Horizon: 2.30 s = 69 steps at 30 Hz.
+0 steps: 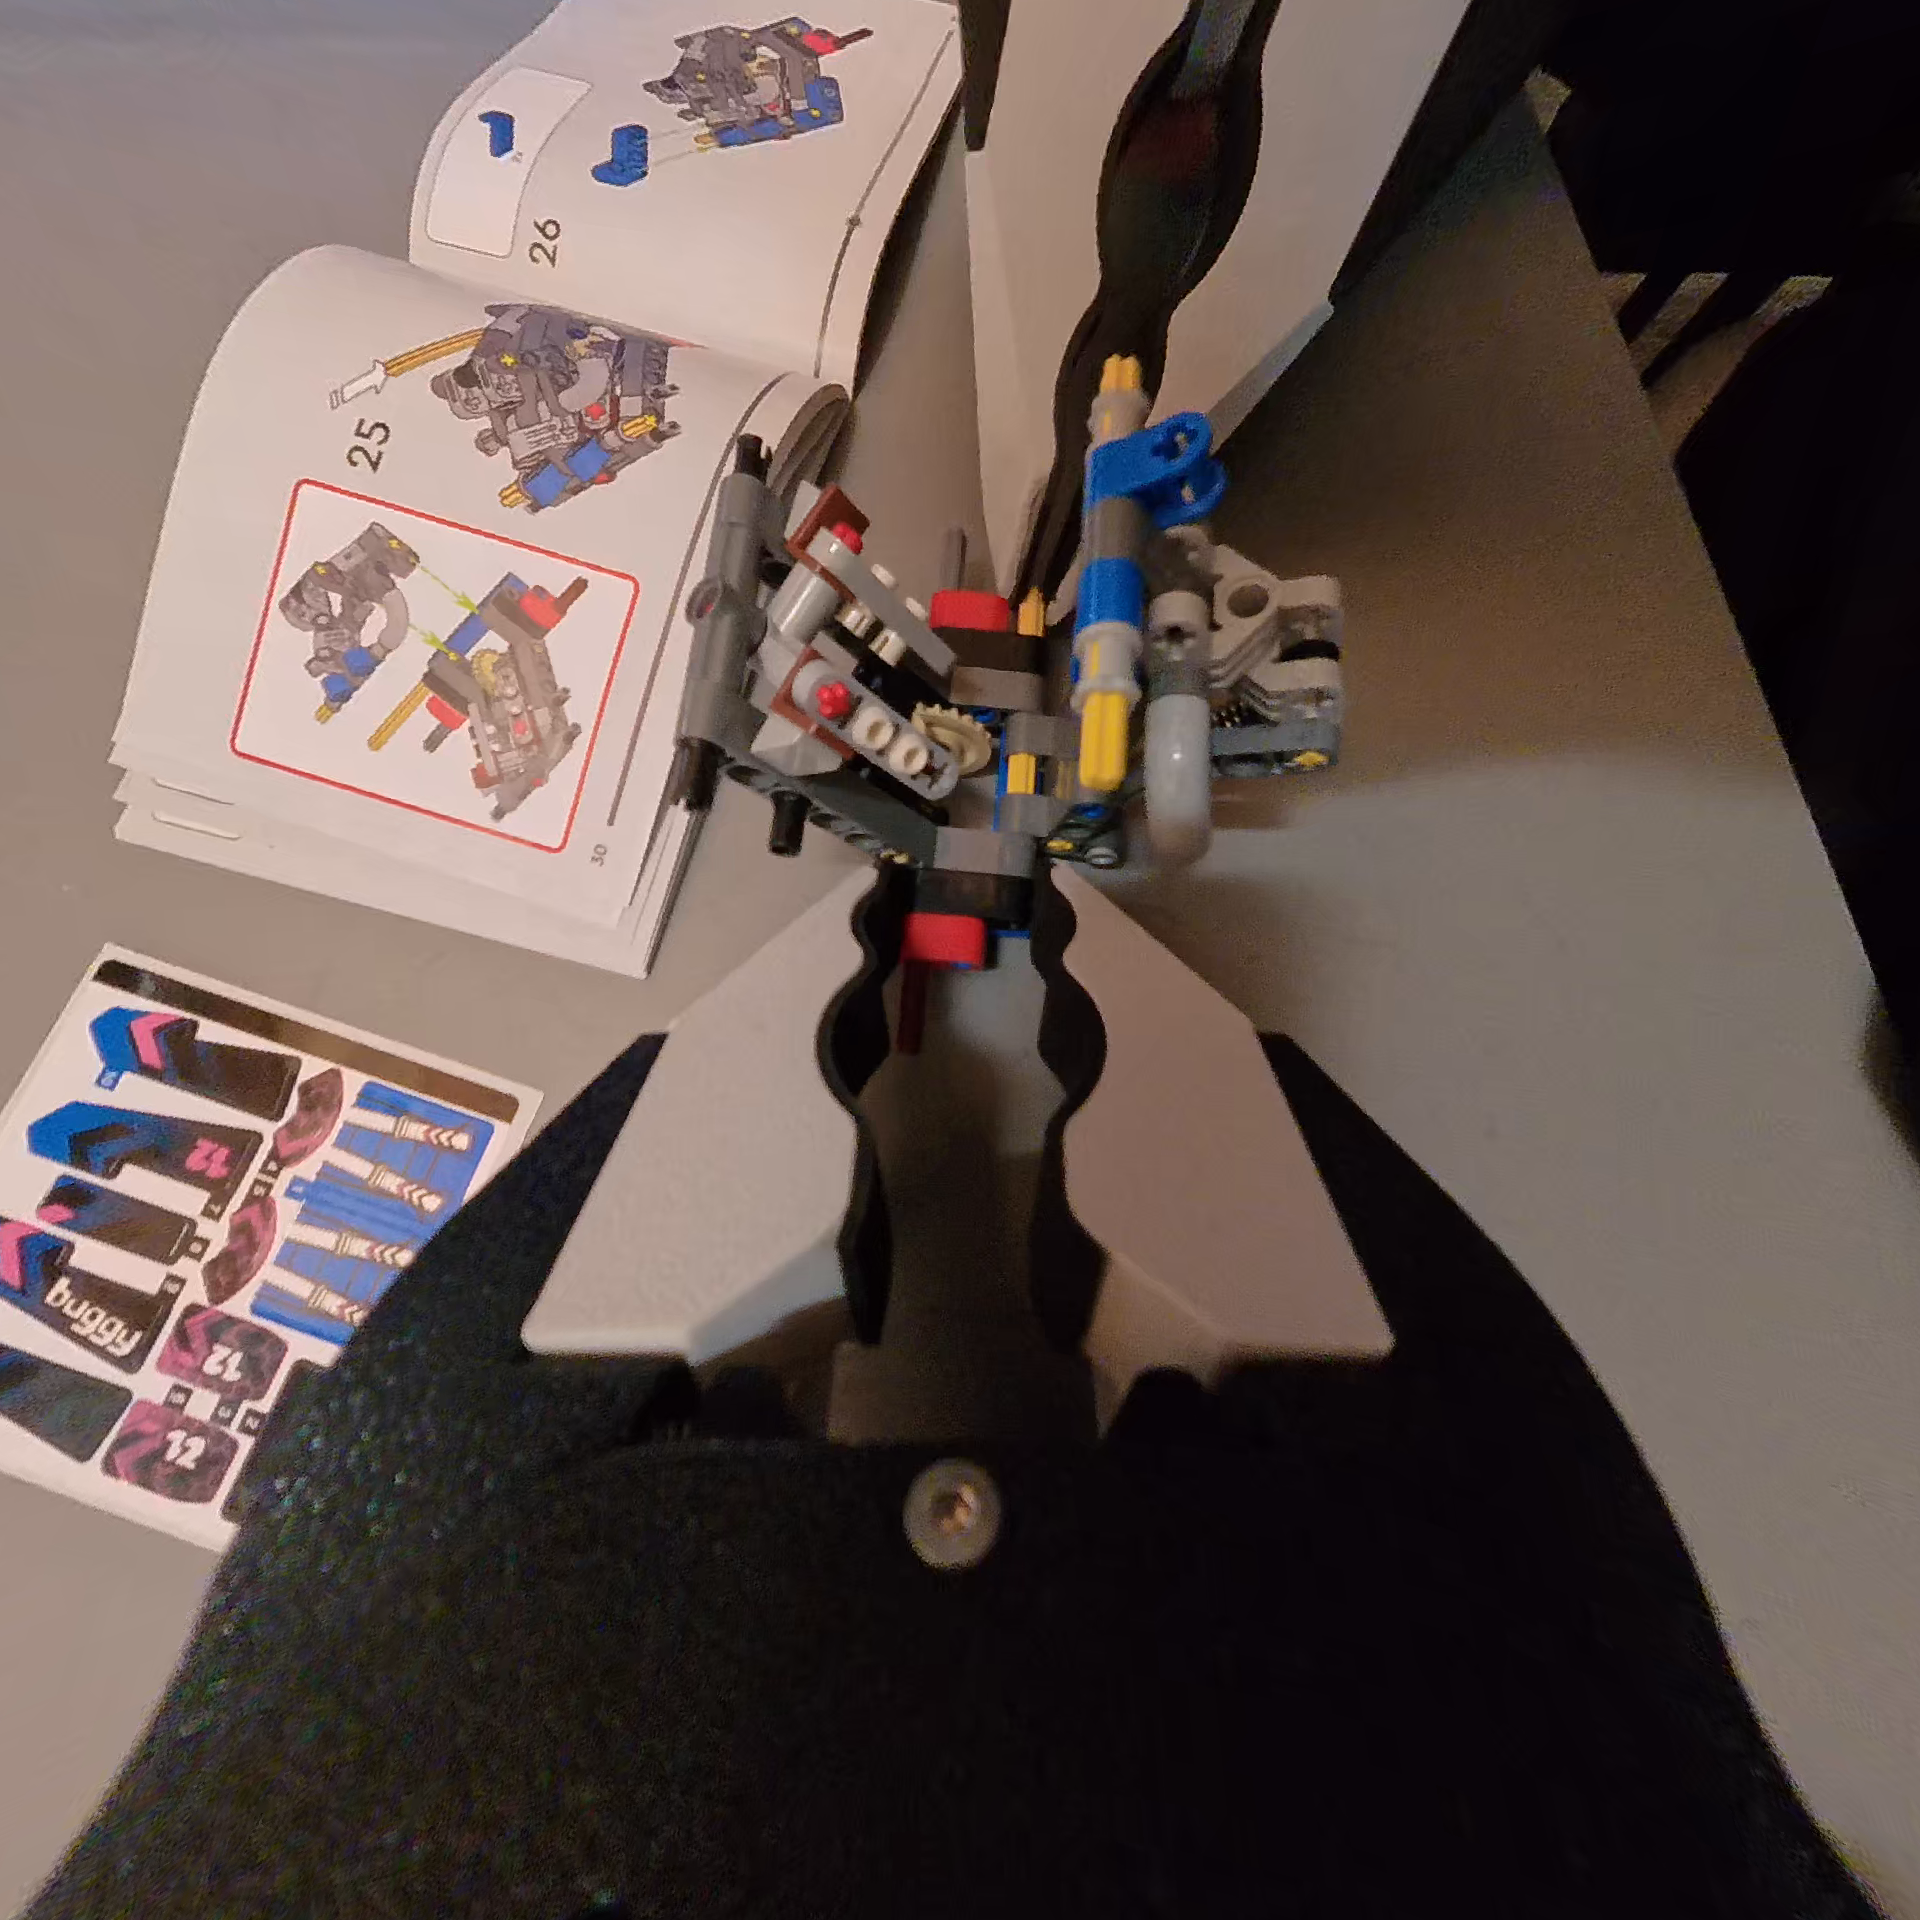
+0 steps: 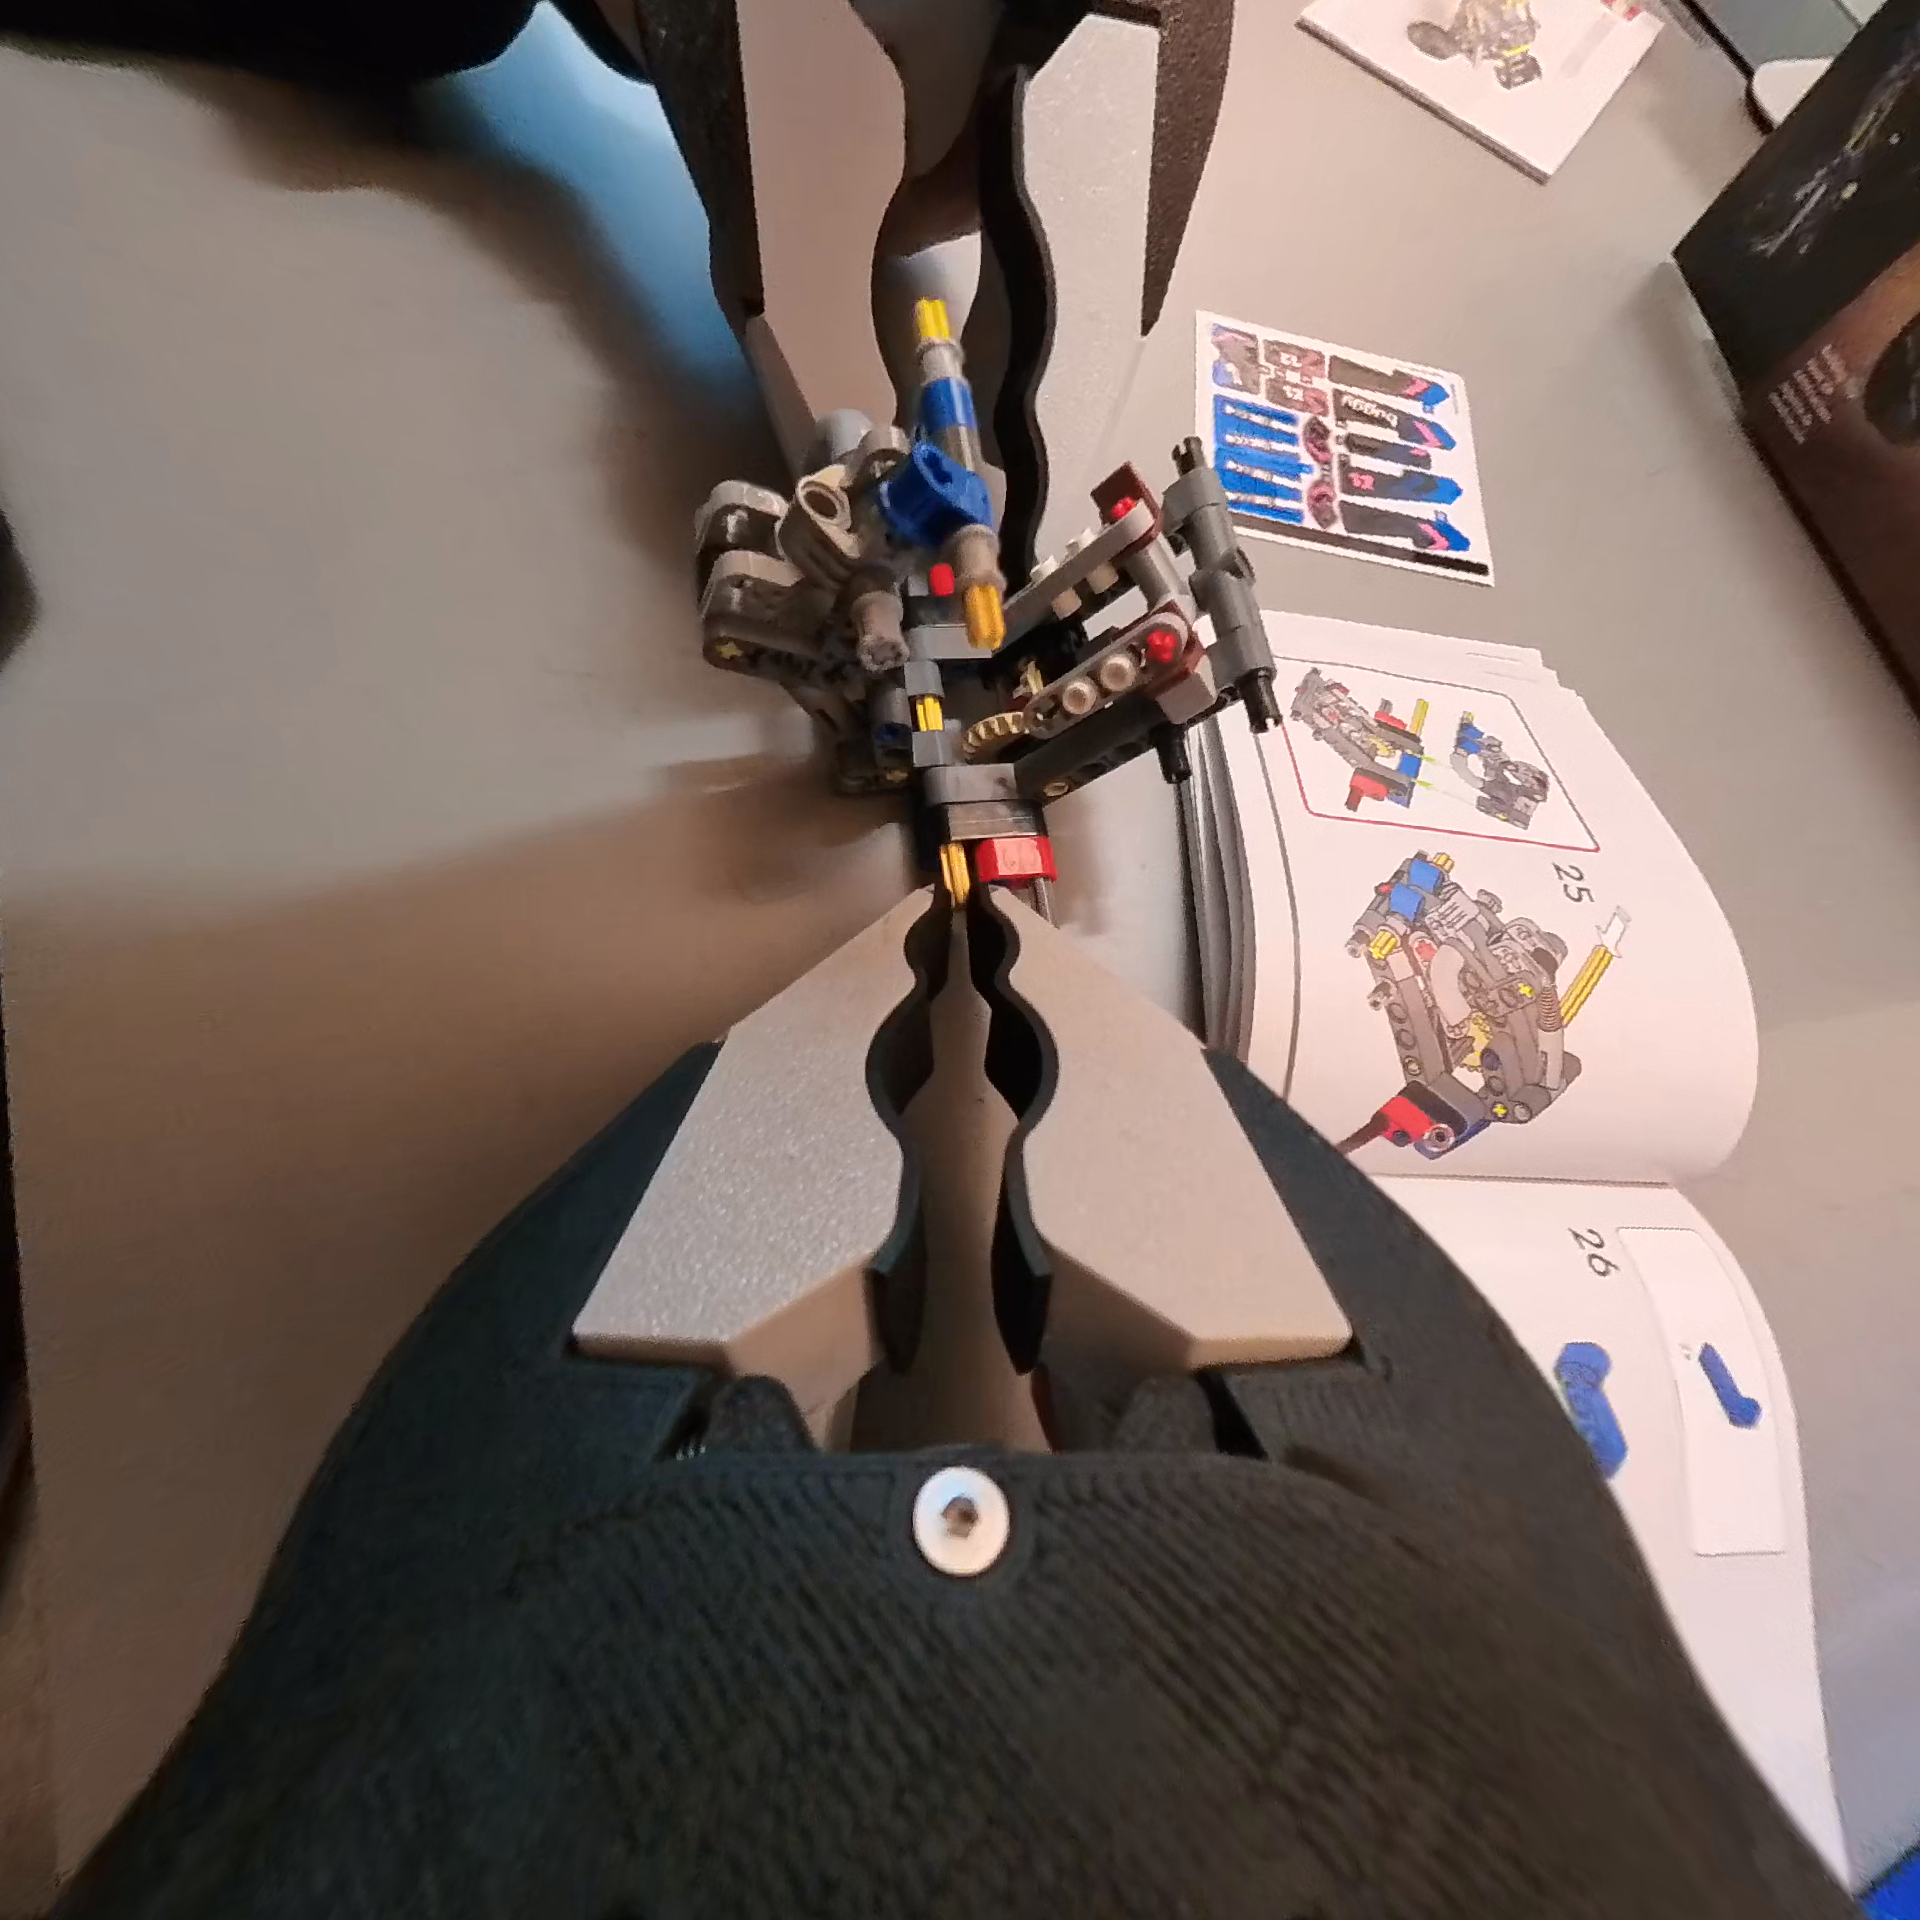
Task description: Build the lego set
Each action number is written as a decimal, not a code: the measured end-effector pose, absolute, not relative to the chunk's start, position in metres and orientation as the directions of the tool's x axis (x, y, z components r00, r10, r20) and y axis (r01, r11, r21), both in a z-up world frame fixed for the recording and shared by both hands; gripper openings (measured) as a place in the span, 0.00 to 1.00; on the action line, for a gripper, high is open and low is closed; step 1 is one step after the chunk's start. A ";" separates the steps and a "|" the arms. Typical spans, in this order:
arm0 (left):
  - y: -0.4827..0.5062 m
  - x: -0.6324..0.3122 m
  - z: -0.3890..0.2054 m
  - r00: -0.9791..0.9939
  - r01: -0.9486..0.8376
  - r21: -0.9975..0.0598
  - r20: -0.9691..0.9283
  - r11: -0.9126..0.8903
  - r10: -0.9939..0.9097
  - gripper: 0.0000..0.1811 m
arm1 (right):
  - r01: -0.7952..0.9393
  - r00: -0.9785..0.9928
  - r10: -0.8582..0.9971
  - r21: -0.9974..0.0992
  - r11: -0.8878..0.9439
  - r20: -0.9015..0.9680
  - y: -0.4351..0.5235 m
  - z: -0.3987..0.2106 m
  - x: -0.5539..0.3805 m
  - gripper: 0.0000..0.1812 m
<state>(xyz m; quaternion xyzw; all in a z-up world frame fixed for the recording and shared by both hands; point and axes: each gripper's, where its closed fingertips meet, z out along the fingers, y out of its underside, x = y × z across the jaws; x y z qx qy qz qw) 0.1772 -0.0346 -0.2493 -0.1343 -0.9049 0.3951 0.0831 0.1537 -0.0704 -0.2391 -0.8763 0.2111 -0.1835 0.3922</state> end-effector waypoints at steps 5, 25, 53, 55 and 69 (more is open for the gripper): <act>-0.035 0.178 -0.249 -0.951 0.174 -0.737 0.045 0.652 0.305 0.12 | -0.236 0.834 -0.529 -0.766 -0.597 0.155 -0.070 -0.239 0.155 0.01; -0.032 0.182 -0.249 -0.959 0.150 -0.740 0.053 0.656 0.279 0.13 | -0.314 0.788 -0.608 -0.789 -0.527 0.092 -0.070 -0.237 0.160 0.01; -0.032 0.177 -0.249 -0.953 0.165 -0.741 0.050 0.651 0.299 0.13 | -0.363 0.779 -0.625 -0.777 -0.514 0.050 -0.066 -0.241 0.147 0.00; -0.032 0.177 -0.249 -0.953 0.163 -0.741 0.054 0.651 0.300 0.13 | -0.382 0.754 -0.655 -0.782 -0.492 0.043 -0.072 -0.238 0.149 0.00; -0.032 0.177 -0.249 -0.952 0.163 -0.742 0.053 0.651 0.300 0.13 | -0.425 0.737 -0.676 -0.767 -0.481 0.016 -0.070 -0.244 0.152 0.00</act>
